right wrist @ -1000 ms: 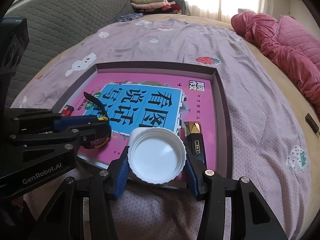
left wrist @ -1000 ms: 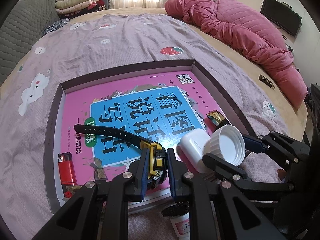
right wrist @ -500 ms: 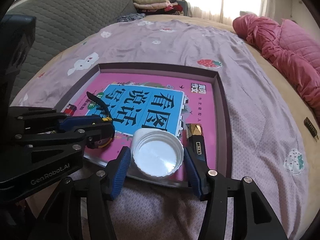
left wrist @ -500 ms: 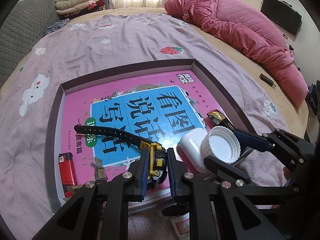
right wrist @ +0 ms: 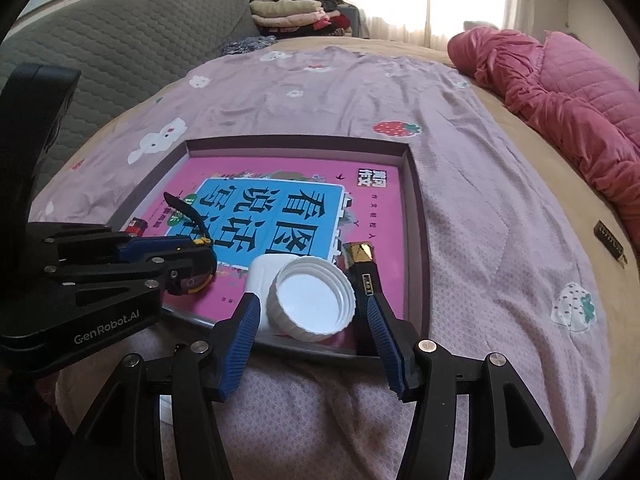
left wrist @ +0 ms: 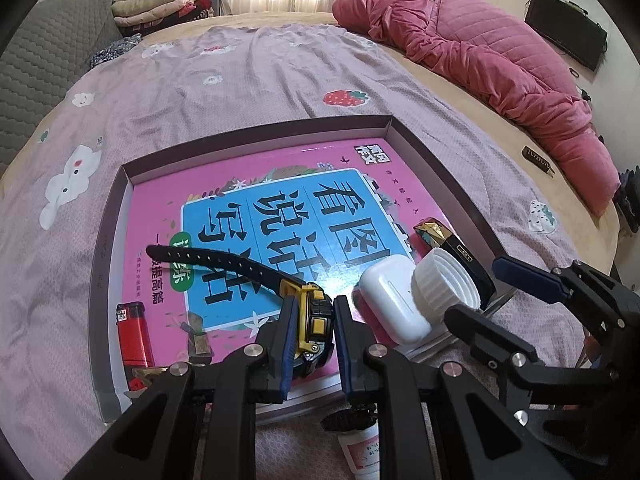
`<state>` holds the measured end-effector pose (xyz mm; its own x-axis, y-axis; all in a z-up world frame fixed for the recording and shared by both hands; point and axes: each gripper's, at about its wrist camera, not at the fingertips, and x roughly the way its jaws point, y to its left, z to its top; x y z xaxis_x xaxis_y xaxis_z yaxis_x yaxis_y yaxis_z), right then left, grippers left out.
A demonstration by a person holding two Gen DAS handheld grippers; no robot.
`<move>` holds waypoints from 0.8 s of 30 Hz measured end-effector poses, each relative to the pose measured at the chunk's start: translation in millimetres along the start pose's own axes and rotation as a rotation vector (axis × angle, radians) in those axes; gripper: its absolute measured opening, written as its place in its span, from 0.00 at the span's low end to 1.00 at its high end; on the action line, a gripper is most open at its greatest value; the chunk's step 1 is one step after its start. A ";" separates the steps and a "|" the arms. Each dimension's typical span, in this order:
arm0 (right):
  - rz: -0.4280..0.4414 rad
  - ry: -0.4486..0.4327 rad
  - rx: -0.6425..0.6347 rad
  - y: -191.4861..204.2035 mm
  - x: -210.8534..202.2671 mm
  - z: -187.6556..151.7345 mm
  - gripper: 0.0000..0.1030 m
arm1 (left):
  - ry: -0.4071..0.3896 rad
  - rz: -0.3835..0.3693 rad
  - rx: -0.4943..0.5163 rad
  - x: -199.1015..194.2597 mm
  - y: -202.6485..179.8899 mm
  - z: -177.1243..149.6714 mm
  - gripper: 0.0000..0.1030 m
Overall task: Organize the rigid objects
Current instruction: 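Lower and release the tape measure in the tray while the right tool releases the cap beside the earbud case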
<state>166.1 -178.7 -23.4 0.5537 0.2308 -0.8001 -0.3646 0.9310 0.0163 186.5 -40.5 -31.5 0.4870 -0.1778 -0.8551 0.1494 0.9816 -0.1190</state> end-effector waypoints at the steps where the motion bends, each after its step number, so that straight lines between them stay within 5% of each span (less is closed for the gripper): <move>1: 0.001 -0.001 0.003 -0.7 -0.4 0.2 0.56 | 0.003 -0.003 -0.004 0.6 0.1 -0.1 0.17; 24: 0.002 -0.038 0.049 -5.4 -12.9 5.1 0.63 | 0.006 -0.002 -0.032 -3.1 0.4 -0.5 0.18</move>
<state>164.8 -185.2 -10.1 0.5815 0.2426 -0.7766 -0.3294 0.9430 0.0480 184.6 -39.5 -29.1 0.4813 -0.1797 -0.8579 0.1225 0.9829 -0.1372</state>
